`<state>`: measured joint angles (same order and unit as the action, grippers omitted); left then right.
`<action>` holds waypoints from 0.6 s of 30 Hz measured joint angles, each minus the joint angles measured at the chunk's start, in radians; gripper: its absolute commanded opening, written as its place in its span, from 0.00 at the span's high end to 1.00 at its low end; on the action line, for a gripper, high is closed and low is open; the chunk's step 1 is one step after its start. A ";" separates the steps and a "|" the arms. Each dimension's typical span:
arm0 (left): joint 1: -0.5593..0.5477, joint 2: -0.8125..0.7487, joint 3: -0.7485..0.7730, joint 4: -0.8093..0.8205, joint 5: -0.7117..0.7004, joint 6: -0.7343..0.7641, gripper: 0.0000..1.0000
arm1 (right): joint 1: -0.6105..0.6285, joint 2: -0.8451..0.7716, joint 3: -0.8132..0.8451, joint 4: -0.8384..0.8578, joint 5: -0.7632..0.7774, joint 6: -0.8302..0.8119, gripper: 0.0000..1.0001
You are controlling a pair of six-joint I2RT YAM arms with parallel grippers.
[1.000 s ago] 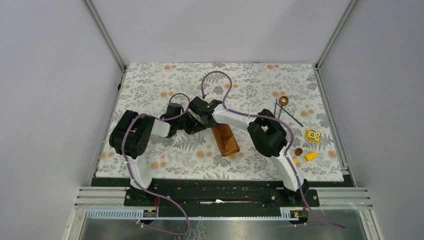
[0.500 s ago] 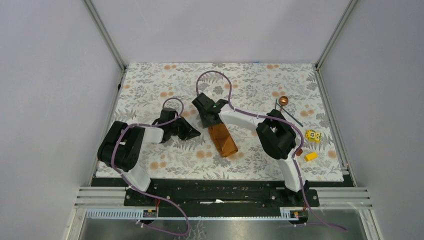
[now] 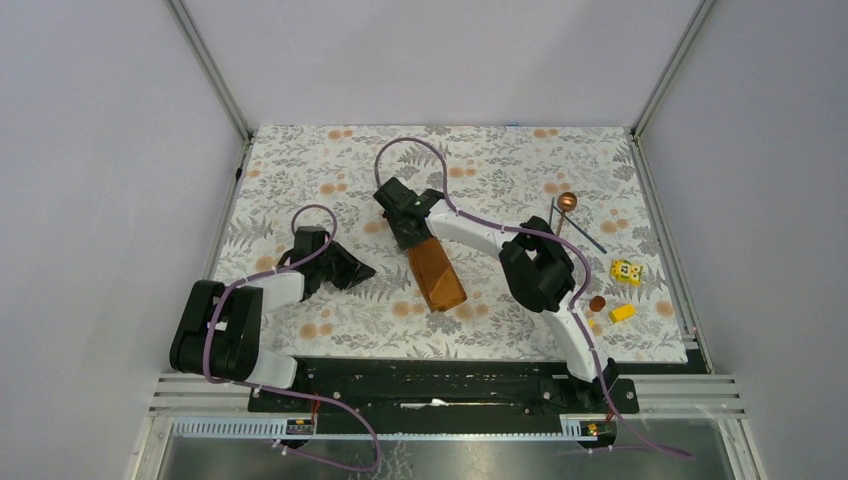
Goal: Fold the napkin into a case and place the utensils inside
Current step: Fold the 2/3-rectangle-folded napkin into a folded napkin.
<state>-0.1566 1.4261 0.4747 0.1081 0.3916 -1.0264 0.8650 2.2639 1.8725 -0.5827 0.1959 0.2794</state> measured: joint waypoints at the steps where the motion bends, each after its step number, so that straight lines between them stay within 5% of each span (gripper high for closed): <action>1: 0.002 -0.005 0.000 -0.006 0.000 0.006 0.85 | 0.000 0.001 0.005 -0.010 -0.034 -0.005 0.55; 10: 0.002 -0.053 0.002 -0.051 0.012 0.040 0.81 | -0.058 -0.015 -0.001 0.008 -0.431 0.030 0.47; 18: -0.001 -0.062 0.102 -0.110 0.039 0.134 0.50 | -0.211 -0.238 -0.179 0.109 -0.628 0.093 0.41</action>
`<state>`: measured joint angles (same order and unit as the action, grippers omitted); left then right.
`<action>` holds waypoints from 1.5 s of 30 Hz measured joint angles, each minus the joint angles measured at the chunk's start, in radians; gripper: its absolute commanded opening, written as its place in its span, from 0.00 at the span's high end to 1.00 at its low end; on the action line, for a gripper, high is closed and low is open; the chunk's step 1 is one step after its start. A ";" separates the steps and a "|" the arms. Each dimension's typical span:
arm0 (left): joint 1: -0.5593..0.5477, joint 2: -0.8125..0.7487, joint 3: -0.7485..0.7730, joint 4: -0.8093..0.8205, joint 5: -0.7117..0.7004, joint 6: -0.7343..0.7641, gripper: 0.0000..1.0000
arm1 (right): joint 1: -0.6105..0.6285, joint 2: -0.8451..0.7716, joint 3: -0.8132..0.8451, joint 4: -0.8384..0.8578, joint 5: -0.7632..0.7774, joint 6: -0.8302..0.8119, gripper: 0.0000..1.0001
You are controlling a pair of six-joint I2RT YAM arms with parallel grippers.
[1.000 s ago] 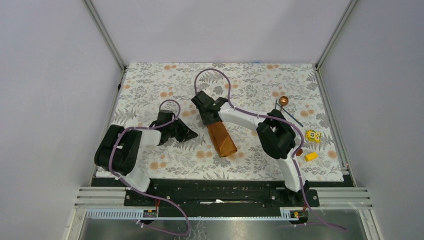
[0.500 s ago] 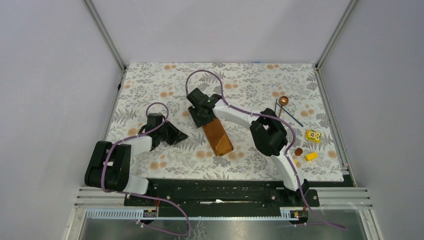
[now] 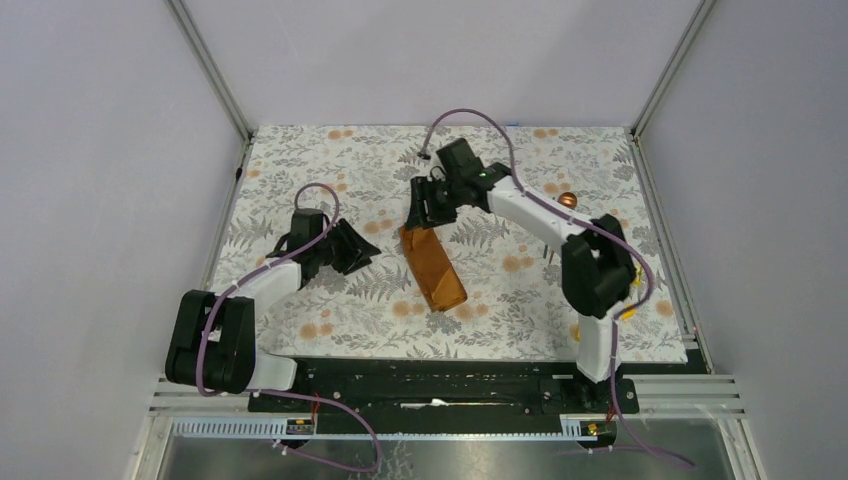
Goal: Fold the napkin into a case and place the utensils inside
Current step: Fold the 2/3-rectangle-folded napkin into a folded napkin, then pick up the top corner of the smaller rectangle folded napkin.
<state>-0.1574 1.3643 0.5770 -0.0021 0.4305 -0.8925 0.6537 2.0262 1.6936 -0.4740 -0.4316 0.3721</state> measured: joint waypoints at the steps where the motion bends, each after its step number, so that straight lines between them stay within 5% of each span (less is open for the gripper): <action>1: -0.005 0.000 0.022 -0.006 0.002 0.011 0.48 | -0.012 -0.045 -0.043 0.023 0.002 0.002 0.41; 6: -0.086 0.047 0.191 -0.069 -0.046 0.082 0.47 | -0.067 -0.238 -0.307 0.158 -0.029 0.045 0.44; 11: -0.179 0.168 0.382 -0.131 -0.128 0.142 0.48 | -0.090 -0.252 -0.515 0.262 -0.109 0.081 0.40; 14: -0.186 0.239 0.435 -0.140 -0.141 0.163 0.50 | -0.074 -0.252 -0.582 0.268 -0.111 0.076 0.46; 18: -0.181 0.369 0.475 -0.136 -0.122 0.167 0.58 | -0.035 -0.252 -0.604 0.317 -0.111 0.071 0.66; 25: -0.181 0.460 0.489 -0.154 -0.132 0.145 0.77 | -0.005 -0.251 -0.666 0.426 -0.102 0.079 0.70; 30: -0.174 0.504 0.510 -0.133 -0.129 0.117 0.82 | -0.005 -0.232 -0.775 0.444 -0.057 0.081 0.71; 38: -0.144 0.517 0.502 -0.096 -0.080 0.098 0.80 | 0.005 -0.263 -0.656 0.342 0.010 0.058 0.44; 45: -0.111 0.516 0.452 -0.047 -0.031 0.058 0.72 | 0.006 -0.190 -0.336 0.333 0.142 0.007 0.45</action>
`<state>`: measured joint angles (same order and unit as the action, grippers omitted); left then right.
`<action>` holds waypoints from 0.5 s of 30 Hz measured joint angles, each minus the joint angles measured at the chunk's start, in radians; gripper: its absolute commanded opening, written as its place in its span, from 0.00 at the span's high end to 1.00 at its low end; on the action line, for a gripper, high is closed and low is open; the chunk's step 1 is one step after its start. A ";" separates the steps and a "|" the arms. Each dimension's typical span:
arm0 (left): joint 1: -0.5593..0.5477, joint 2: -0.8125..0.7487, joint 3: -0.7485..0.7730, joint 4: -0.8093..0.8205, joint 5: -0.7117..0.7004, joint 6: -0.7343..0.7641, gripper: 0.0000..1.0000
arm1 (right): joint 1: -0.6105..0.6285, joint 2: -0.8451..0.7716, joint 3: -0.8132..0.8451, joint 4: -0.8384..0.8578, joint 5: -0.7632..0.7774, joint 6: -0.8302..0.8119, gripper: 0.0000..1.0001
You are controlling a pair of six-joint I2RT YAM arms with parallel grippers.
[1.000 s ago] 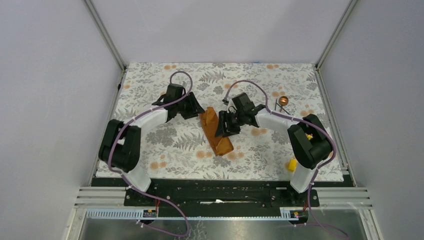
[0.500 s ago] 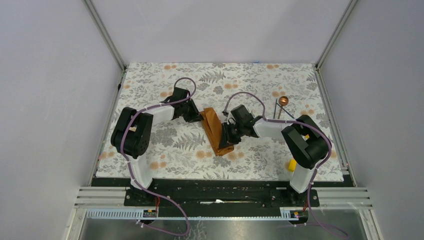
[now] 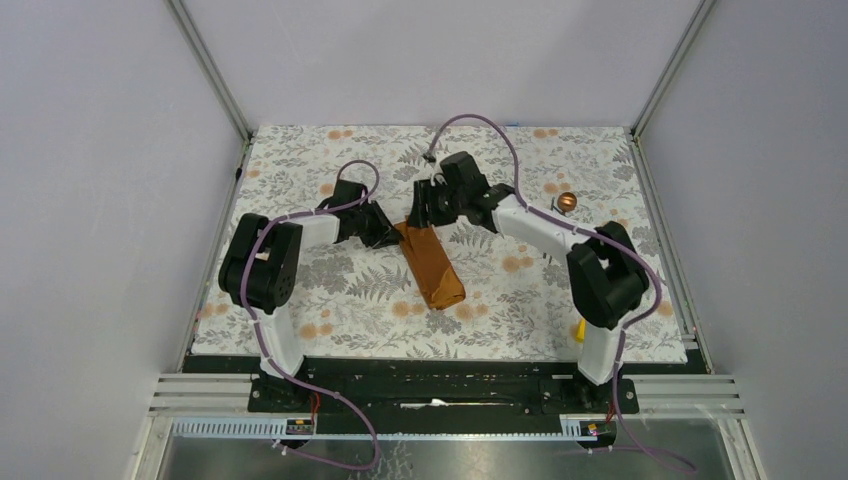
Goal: Fold the napkin into a case and place the utensils inside
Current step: Pick up the top corner of the smaller rectangle folded napkin.
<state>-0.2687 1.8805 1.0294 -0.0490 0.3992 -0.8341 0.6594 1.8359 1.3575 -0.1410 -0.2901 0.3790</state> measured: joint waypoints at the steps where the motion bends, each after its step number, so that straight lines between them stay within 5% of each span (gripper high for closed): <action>1: 0.004 0.000 -0.005 0.006 0.005 -0.008 0.72 | 0.000 0.031 0.047 0.009 0.021 -0.008 0.46; 10: 0.072 -0.008 -0.101 0.151 0.104 -0.109 0.71 | 0.015 0.260 0.222 -0.010 0.154 -0.043 0.47; 15: 0.077 -0.004 -0.109 0.235 0.146 -0.160 0.80 | 0.054 0.325 0.274 -0.050 0.221 -0.063 0.52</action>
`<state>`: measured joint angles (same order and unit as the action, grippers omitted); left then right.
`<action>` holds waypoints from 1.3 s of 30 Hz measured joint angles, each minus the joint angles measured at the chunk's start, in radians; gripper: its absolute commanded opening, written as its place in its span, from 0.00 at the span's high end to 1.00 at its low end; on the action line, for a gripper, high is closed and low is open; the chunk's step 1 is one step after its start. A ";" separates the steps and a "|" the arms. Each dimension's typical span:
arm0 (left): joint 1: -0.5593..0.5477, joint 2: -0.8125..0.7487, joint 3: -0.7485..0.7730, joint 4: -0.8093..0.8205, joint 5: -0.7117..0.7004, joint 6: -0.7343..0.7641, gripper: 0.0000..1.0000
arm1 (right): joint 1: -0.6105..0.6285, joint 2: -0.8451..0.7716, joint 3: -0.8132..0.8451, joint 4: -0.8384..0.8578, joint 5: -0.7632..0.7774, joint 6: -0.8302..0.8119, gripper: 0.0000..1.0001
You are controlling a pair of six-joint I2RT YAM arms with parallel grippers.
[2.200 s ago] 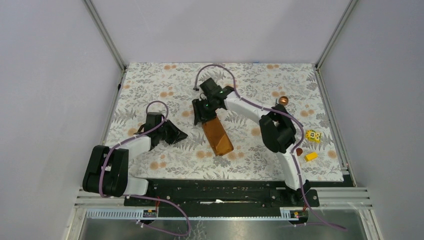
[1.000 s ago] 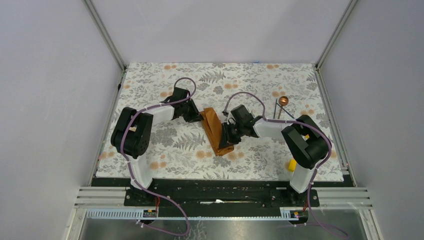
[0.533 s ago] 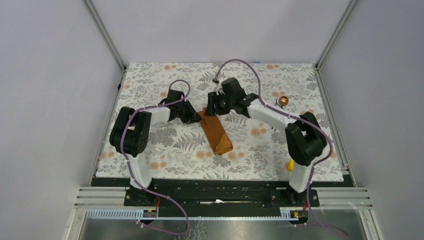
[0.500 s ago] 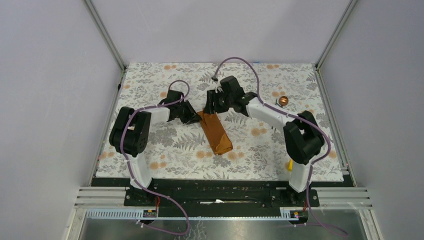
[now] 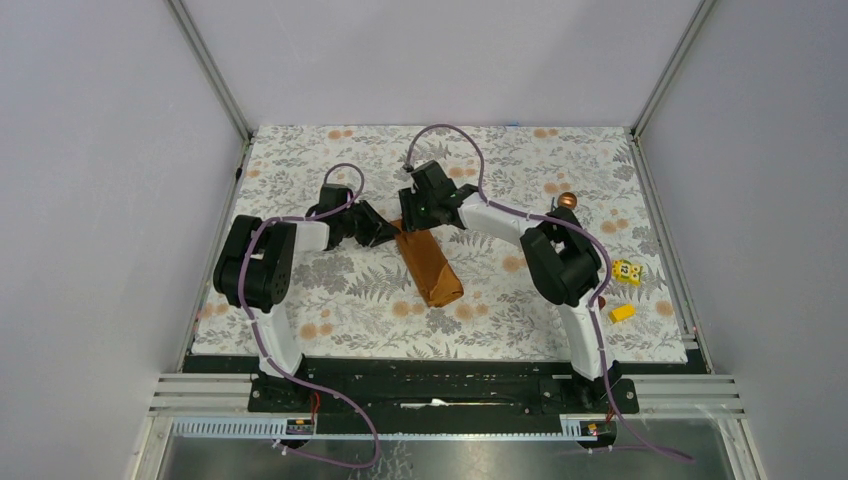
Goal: Fold the napkin into a case and place the utensils inside
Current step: Pick up the top corner of the smaller rectangle folded napkin.
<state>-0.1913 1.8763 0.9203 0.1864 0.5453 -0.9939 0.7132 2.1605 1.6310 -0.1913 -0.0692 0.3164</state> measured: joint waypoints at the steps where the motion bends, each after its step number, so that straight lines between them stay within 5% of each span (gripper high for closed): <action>1: -0.001 0.000 0.000 0.008 0.002 -0.005 0.82 | 0.006 0.009 0.009 -0.006 0.006 -0.005 0.52; 13: -0.003 0.027 0.000 0.026 0.005 -0.027 0.90 | 0.032 0.099 0.111 -0.046 0.125 -0.049 0.61; 21: -0.003 0.031 0.000 0.026 0.005 -0.027 0.92 | 0.033 0.112 0.122 -0.055 0.136 -0.069 1.00; 39: -0.003 0.045 0.000 0.023 0.003 -0.021 0.94 | 0.031 0.079 0.084 -0.021 -0.115 -0.103 1.00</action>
<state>-0.1940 1.9217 0.9199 0.2096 0.5488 -1.0145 0.7444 2.2395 1.7149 -0.2123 -0.1841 0.2138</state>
